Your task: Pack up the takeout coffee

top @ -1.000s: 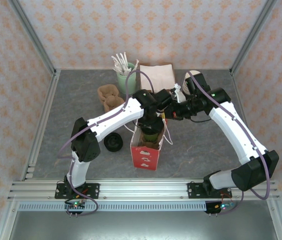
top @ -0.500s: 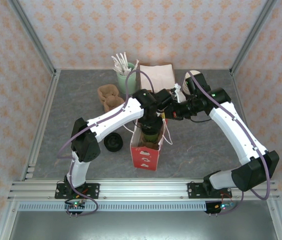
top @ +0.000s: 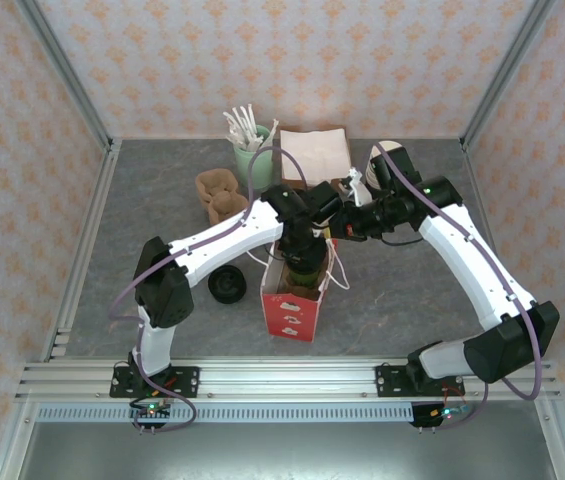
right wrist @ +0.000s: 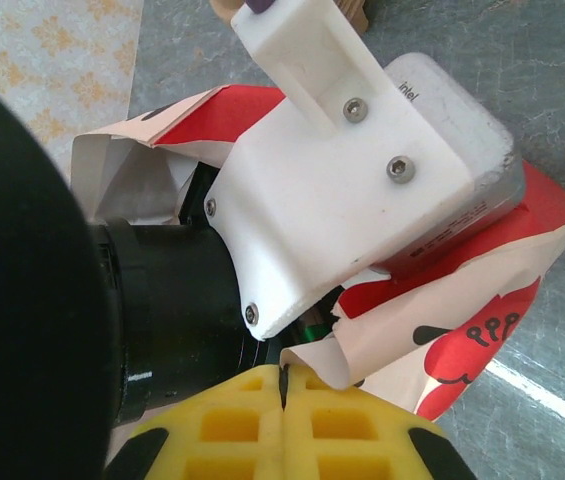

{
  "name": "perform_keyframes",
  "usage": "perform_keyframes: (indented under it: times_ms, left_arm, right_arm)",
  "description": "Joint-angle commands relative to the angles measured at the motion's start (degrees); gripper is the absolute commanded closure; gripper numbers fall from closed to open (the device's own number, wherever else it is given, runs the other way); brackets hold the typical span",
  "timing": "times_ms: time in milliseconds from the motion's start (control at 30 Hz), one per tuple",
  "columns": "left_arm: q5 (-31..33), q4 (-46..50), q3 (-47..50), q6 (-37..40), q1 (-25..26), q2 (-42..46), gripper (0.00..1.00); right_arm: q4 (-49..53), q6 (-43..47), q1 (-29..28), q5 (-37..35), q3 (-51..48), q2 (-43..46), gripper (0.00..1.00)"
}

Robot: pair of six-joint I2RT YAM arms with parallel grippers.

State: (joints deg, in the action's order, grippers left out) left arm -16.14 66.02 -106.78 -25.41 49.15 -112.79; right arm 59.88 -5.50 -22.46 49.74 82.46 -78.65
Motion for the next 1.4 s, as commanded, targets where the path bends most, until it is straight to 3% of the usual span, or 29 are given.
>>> perform_keyframes:
  times_ms: [0, 900, 1367]
  left_arm:
    - [-3.3, 1.1, 2.4, 1.2, 3.6, -0.3, 0.71]
    - [-2.9, -0.4, 9.3, 0.6, 4.9, 0.3, 0.71]
    - [-0.3, 1.4, 3.1, -1.1, -0.3, 3.0, 0.62]
  right_arm:
    - [-4.4, 0.3, 0.3, -1.3, 0.4, -0.4, 0.97]
    - [-4.6, 0.2, 0.4, -1.5, -0.7, 0.3, 0.97]
    - [-5.3, 0.1, 0.5, -1.3, -0.2, 0.0, 0.97]
